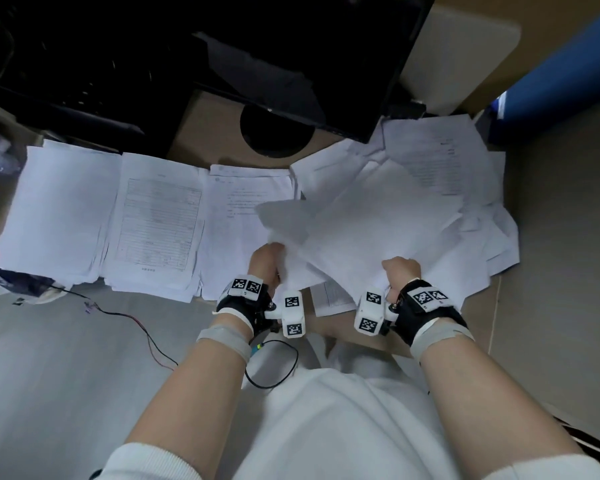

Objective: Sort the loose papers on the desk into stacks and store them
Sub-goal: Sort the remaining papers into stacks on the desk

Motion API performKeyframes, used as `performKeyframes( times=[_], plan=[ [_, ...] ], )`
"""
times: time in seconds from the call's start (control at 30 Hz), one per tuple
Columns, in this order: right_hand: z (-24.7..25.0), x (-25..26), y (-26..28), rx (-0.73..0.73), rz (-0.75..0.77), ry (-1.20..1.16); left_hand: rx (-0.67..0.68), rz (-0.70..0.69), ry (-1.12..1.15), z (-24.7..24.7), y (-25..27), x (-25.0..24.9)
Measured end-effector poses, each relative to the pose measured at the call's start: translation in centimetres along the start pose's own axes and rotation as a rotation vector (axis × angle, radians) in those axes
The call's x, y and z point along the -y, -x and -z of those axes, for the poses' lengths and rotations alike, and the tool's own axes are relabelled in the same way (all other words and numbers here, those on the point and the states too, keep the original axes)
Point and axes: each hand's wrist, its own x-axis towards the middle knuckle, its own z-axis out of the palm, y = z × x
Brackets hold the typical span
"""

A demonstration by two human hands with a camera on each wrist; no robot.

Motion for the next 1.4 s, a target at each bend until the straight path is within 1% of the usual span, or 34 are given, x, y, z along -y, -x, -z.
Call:
performKeyframes(
  times=[0.1, 0.2, 0.27, 0.37, 0.43, 0.5, 0.57, 0.6, 0.67, 0.7, 0.73, 0.8, 0.87, 0.93, 1.0, 1.07, 1.13, 1.2, 1.27, 1.33, 1.4],
  plan=[
    [-1.1, -1.2, 0.4, 0.121, -0.032, -0.027, 0.038, 0.015, 0.060, -0.2, 0.9, 2.1],
    [-2.2, -2.4, 1.3, 0.244, -0.106, -0.075, 0.100, 0.018, 0.041, -0.7, 2.4, 4.2],
    [-2.4, -3.6, 1.4, 0.291, -0.123, -0.084, 0.123, 0.044, 0.037, -1.2, 3.7, 5.8],
    [-1.3, -5.3, 1.6, 0.260, -0.123, -0.103, 0.185, 0.042, -0.018, -1.7, 5.6, 8.2],
    [-0.1, -6.3, 1.8, 0.203, -0.085, -0.064, 0.146, 0.035, -0.009, -1.8, 6.7, 9.1],
    [1.3, -6.9, 2.3, 0.149, -0.032, -0.064, 0.107, -0.022, 0.124, -1.8, 7.9, 9.1],
    [2.6, -7.5, 2.4, 0.131, 0.033, -0.079, 0.088, -0.091, 0.321, -1.7, 8.6, 8.0],
    [3.4, -7.7, 2.7, 0.121, 0.081, -0.078, 0.049, -0.110, 0.368, -1.6, 8.6, 7.7],
    [4.9, -8.1, 3.1, 0.092, 0.185, -0.085, 0.071, -0.117, 0.291, -2.0, 9.0, 6.9],
    [5.8, -8.3, 3.4, 0.091, 0.234, -0.094, 0.092, -0.117, 0.196, -2.4, 9.6, 6.7],
    [6.5, -8.4, 3.7, 0.099, 0.280, -0.121, 0.106, -0.149, 0.091, -2.9, 9.7, 6.6],
    [7.6, -8.5, 3.6, 0.118, 0.350, -0.146, 0.069, -0.264, -0.121, -4.4, 10.2, 6.4],
    [8.9, -8.4, 3.7, 0.124, 0.393, -0.154, 0.068, -0.338, -0.235, -6.0, 10.9, 6.4],
    [10.2, -7.9, 3.7, 0.130, 0.441, -0.171, 0.073, -0.372, -0.253, -7.6, 11.1, 6.3],
    [11.1, -7.5, 3.5, 0.169, 0.458, -0.158, 0.108, -0.395, -0.249, -8.9, 11.0, 6.1],
    [11.4, -7.0, 2.8, 0.239, 0.451, -0.157, 0.138, -0.392, -0.255, -9.9, 10.9, 5.8],
    [11.5, -6.6, 2.0, 0.280, 0.406, -0.205, 0.149, -0.360, -0.265, -10.6, 10.3, 5.4],
    [11.6, -6.1, 1.3, 0.250, 0.408, -0.301, 0.141, -0.316, -0.285, -11.1, 9.3, 4.8],
    [11.8, -5.3, 0.6, 0.181, 0.423, -0.361, 0.154, -0.282, -0.297, -11.7, 8.2, 4.0],
    [11.8, -4.1, -0.2, 0.177, 0.412, -0.294, 0.188, -0.257, -0.307, -12.7, 7.4, 3.0],
    [12.0, -2.6, -1.0, 0.224, 0.368, -0.196, 0.213, -0.232, -0.346, -14.1, 6.4, 1.8]
  ],
)
